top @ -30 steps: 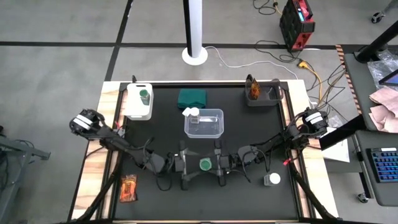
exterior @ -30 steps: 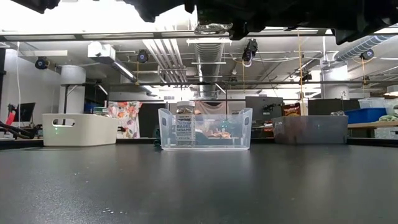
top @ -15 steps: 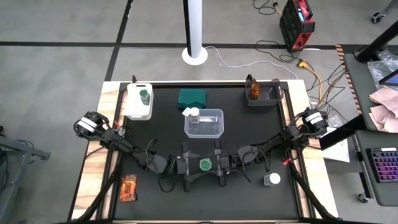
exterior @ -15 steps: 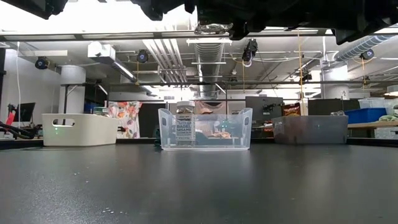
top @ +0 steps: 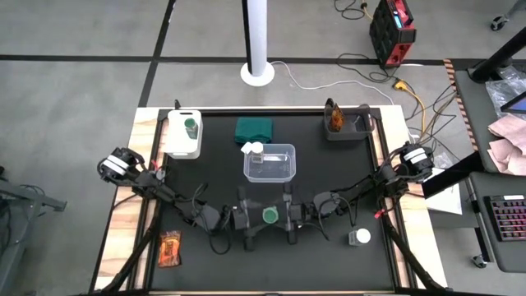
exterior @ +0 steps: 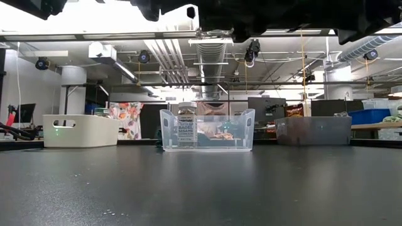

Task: Sort spices by type
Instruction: Put the green spice bottle into the white bin

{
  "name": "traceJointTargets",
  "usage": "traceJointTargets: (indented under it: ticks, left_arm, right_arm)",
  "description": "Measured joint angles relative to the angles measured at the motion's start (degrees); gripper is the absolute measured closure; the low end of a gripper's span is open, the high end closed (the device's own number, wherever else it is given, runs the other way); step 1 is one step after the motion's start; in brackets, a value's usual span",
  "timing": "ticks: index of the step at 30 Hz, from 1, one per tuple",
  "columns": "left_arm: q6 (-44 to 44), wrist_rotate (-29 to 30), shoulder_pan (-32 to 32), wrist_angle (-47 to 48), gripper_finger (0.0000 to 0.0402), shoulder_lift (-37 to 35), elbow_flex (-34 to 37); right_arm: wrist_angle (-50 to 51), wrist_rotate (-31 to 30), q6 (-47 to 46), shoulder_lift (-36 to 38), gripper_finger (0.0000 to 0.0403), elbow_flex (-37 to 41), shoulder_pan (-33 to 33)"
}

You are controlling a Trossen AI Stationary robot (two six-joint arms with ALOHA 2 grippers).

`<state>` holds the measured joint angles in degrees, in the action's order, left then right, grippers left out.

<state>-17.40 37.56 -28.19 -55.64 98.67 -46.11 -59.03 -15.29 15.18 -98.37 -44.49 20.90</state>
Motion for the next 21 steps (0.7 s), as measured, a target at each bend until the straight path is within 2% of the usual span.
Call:
traceJointTargets:
  ticks: [4, 8, 12, 17, 21]
  left_arm:
    - [-2.5, 2.1, -0.4, -2.5, 0.0219, 0.0, 0.1]
    - [-4.6, 2.3, -1.3, -7.1, 0.0219, -0.2, 0.8]
    - [-4.7, 0.2, -2.2, -9.1, 0.0219, -0.3, 1.9]
    - [-3.6, -1.3, -3.0, -9.2, 0.0219, -0.5, 3.5]
    - [-1.8, -2.1, -3.0, -8.9, 0.0219, -0.5, 4.6]
  right_arm:
    - [0.4, -3.3, -0.4, 0.1, 0.0108, 0.0, 0.1]
    - [0.8, -4.0, -0.2, 0.2, 0.0073, 0.0, 0.1]
    - [1.9, -3.8, 0.7, 0.3, 0.0075, 0.0, 0.2]
    - [2.1, -3.2, 0.9, 0.4, 0.0103, 0.0, 0.3]
    - [1.8, -0.1, 0.9, 0.4, 0.0129, -0.3, 0.2]
